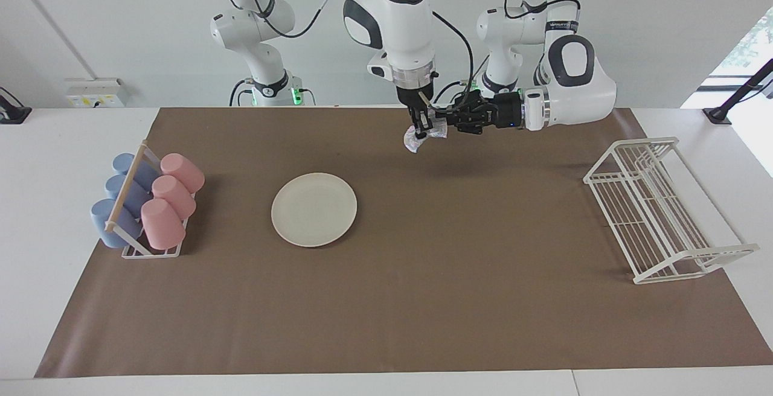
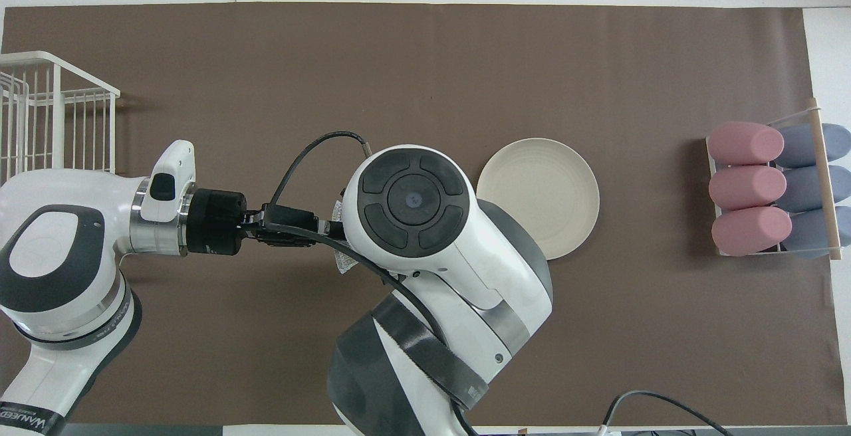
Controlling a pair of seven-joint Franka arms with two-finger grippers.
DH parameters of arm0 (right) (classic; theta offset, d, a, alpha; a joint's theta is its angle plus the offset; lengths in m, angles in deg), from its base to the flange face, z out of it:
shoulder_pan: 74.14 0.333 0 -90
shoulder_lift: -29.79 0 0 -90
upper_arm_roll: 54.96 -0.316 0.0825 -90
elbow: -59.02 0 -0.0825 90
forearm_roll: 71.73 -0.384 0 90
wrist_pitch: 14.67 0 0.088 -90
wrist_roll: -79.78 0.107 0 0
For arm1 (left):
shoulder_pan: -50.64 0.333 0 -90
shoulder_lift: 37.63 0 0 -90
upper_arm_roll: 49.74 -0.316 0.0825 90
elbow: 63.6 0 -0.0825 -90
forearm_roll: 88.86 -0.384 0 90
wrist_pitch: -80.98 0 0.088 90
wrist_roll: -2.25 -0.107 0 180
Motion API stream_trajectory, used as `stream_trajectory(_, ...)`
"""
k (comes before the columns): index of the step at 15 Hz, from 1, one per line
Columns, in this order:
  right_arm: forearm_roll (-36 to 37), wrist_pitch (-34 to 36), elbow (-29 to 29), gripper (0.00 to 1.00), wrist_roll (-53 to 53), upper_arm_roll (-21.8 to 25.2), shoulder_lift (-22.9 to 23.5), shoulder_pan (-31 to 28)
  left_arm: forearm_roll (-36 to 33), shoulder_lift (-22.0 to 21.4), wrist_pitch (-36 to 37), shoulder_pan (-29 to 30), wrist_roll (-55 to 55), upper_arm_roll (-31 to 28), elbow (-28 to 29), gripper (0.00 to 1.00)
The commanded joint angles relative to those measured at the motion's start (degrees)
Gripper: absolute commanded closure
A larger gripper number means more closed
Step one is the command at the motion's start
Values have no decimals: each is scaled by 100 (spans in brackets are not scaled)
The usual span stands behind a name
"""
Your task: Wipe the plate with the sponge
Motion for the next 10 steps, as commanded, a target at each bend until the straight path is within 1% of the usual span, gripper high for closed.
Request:
stream_trajectory(1, 35, -240, -559, 100, -203, -26, -267, -268, 40, -181, -18, -88, -54, -70, 160, 0)
stream_trajectory(2, 35, -371, -725, 100, -342, -35, -320, -425, 40, -181, -10, -79, -54, -78, 160, 0)
stream_trajectory(3, 35, -582, -1074, 100, -692, -35, -433, -714, 32, -181, -10, -79, -45, -79, 160, 0)
stream_trajectory(5, 18, -1362, -1987, 100, -1937, -35, -697, -1452, -3, -181, -10, -53, -36, -79, 160, 0)
stream_trajectory(6, -9, -1705, -2349, 100, -2361, -43, -803, -1725, -56, -181, -10, -26, -36, -79, 160, 0)
stream_trajectory(7, -26, -1996, -2735, 100, -2670, -44, -917, -1876, -74, -181, -1, -9, -19, -79, 160, 0)
stream_trajectory(8, -44, -2251, -3044, 100, -2838, -44, -996, -1903, -91, -190, -1, 18, -1, -96, 160, 0)
stream_trajectory(9, -53, -2506, -3229, 100, -2840, -44, -997, -1904, -161, -190, -1, 96, 16, -96, 160, 0)
stream_trajectory(10, -53, -2717, -3353, 100, -2831, -44, -971, -1886, -466, -190, -1, 184, 34, -96, 108, 0)
